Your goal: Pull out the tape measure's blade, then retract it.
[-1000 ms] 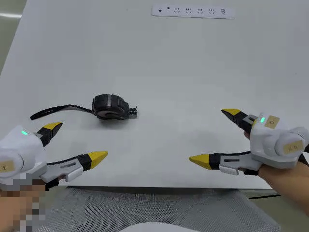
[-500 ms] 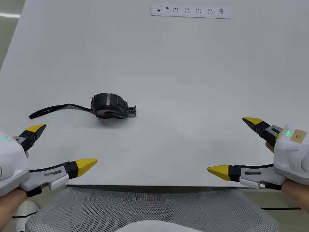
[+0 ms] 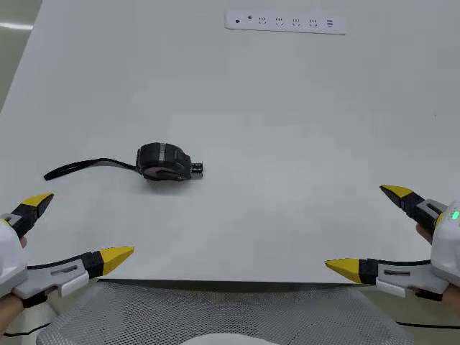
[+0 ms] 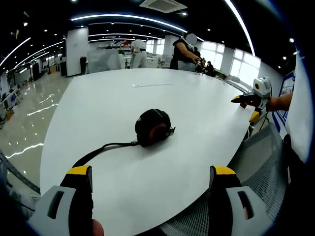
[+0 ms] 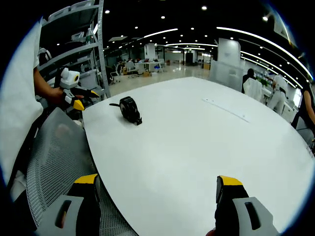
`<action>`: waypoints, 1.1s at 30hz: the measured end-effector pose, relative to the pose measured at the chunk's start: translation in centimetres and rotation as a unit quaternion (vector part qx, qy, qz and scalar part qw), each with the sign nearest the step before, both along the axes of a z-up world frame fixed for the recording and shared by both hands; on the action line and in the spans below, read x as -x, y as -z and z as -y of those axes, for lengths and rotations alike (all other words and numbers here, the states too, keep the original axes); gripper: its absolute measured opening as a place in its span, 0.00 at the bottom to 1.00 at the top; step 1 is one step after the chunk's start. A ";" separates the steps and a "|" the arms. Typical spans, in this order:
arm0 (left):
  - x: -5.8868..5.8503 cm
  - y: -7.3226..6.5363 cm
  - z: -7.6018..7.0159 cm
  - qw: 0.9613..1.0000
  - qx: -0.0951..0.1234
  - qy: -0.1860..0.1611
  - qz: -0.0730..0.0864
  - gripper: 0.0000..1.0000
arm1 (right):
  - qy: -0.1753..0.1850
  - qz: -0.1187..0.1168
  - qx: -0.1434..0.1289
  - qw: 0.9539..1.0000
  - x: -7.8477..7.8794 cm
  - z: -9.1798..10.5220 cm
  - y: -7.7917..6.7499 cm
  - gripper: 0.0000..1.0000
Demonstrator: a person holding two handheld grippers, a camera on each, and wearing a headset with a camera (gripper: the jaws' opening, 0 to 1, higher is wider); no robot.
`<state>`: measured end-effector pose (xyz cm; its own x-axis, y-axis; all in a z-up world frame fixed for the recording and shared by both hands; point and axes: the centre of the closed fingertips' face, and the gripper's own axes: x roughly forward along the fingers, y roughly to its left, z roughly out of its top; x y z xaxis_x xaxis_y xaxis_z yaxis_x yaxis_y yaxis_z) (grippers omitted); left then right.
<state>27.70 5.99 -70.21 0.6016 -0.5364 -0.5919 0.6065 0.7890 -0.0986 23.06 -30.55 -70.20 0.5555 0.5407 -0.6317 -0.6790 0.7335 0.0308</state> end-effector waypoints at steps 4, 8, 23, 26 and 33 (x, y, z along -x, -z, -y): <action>0.0 -0.1 0.1 1.000 -0.001 0.003 0.006 0.99 | -0.001 -0.002 0.002 1.000 0.0 0.1 0.2 0.99; 0.0 -0.4 0.2 1.000 0.001 0.001 0.005 0.99 | -0.003 -0.003 0.002 1.000 0.1 -0.1 0.2 0.99; 0.2 -0.5 0.9 1.000 -0.004 0.012 0.003 0.99 | -0.003 -0.003 0.001 1.000 -0.1 -0.3 0.1 0.99; 0.2 -0.6 0.9 1.000 -0.008 0.014 0.005 0.99 | -0.003 -0.004 0.000 1.000 0.0 -0.3 0.1 0.99; 0.1 -0.7 0.7 1.000 -0.006 0.008 0.005 0.96 | -0.002 -0.004 0.000 1.000 0.0 -0.3 0.2 0.99</action>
<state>27.55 5.30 -69.51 0.5992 -0.5397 -0.5914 0.6204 0.7799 -0.0831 23.04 -30.29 -70.37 0.5486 0.5432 -0.6356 -0.6815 0.7309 0.0364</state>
